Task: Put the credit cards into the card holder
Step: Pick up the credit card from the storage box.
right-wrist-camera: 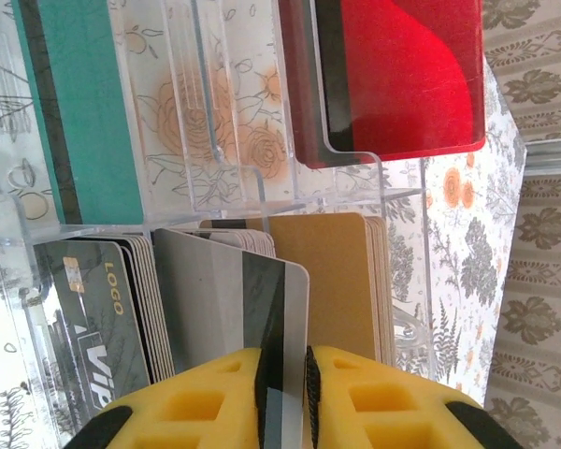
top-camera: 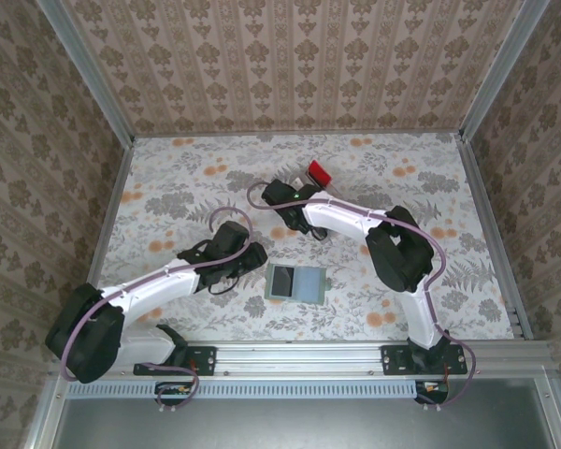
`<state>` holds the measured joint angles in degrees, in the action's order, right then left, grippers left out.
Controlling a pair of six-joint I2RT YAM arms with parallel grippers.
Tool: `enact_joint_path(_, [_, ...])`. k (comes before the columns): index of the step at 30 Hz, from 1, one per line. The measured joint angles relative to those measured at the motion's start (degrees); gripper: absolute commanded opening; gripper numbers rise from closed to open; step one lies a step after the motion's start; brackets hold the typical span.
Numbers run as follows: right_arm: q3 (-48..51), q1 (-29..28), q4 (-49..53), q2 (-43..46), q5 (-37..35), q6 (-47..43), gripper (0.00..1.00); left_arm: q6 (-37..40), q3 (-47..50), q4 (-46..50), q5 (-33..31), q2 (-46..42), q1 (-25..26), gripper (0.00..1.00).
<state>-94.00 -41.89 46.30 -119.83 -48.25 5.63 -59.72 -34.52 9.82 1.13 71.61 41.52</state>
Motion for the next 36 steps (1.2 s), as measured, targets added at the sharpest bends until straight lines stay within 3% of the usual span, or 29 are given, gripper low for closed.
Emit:
enact_joint_path(20, [0.5,1.2,0.1,1.2,3.1,-0.7,0.03,0.0,0.0,0.0,0.2,0.8,0.0,0.51])
enact_joint_path(36, [-1.3,5.3,6.8,12.4,17.5,2.7,0.02,0.0,-0.5,0.0,0.9,1.1,0.0,0.52])
